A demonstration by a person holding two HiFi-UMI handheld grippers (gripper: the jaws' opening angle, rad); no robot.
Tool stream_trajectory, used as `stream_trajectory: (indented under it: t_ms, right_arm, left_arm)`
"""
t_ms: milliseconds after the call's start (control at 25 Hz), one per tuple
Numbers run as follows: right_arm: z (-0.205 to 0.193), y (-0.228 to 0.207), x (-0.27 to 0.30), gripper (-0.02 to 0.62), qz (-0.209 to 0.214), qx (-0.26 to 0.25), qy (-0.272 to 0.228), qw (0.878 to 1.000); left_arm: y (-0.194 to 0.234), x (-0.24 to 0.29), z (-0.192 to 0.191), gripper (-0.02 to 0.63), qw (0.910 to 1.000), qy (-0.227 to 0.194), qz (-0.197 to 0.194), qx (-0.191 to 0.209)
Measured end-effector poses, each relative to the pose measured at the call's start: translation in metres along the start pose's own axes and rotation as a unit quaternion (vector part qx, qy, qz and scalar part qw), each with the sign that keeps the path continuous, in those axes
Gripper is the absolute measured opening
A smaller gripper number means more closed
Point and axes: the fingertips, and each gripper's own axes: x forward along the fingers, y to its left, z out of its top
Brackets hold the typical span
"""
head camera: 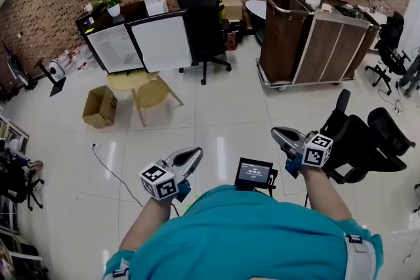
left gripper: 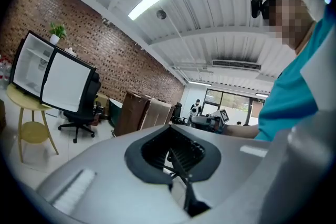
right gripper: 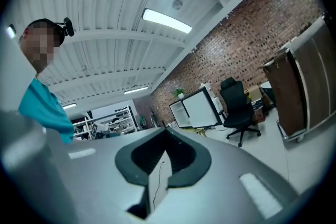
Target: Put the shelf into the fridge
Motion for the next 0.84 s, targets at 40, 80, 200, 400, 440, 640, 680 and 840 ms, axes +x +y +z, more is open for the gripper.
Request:
stream_trajectory:
  t_ms: [40, 80, 200, 400, 440, 640, 680, 840]
  right_arm:
    - [0.001, 0.008, 0.002, 0.0, 0.001, -0.002, -0.002, 1.0]
    - [0.0, 0.015, 0.005, 0.0, 0.002, -0.003, -0.001, 1.0]
    - [-0.007, 0.028, 0.018, 0.0, 0.002, -0.004, 0.014, 1.0]
    - [-0.006, 0.041, 0.04, 0.0, 0.003, -0.021, 0.01, 1.0]
    - [-0.006, 0.041, 0.04, 0.0, 0.001, -0.02, 0.009, 1.0]
    - [-0.016, 0.032, 0.039, 0.0, -0.003, -0.013, 0.011, 1.0]
    - [-0.017, 0.03, 0.04, 0.0, -0.003, -0.013, 0.012, 1.0]
    - [-0.019, 0.024, 0.037, 0.0, -0.004, -0.013, 0.01, 1.0]
  left_arm:
    - [-0.002, -0.006, 0.002, 0.003, 1.0, 0.001, 0.001, 0.001]
    - [-0.005, -0.012, 0.005, 0.003, 1.0, 0.001, 0.001, 0.003]
    - [-0.004, -0.031, 0.013, 0.003, 1.0, -0.004, 0.002, 0.009]
    - [0.015, -0.053, 0.013, 0.003, 1.0, -0.006, 0.006, -0.002]
    - [0.016, -0.054, 0.012, 0.003, 1.0, -0.006, 0.005, -0.002]
    - [0.02, -0.049, 0.007, 0.003, 0.9999, -0.012, 0.002, -0.003]
    - [0.02, -0.048, 0.006, 0.003, 0.9999, -0.012, 0.002, -0.004]
    - [0.022, -0.042, -0.001, 0.003, 0.9999, -0.01, 0.001, -0.004]
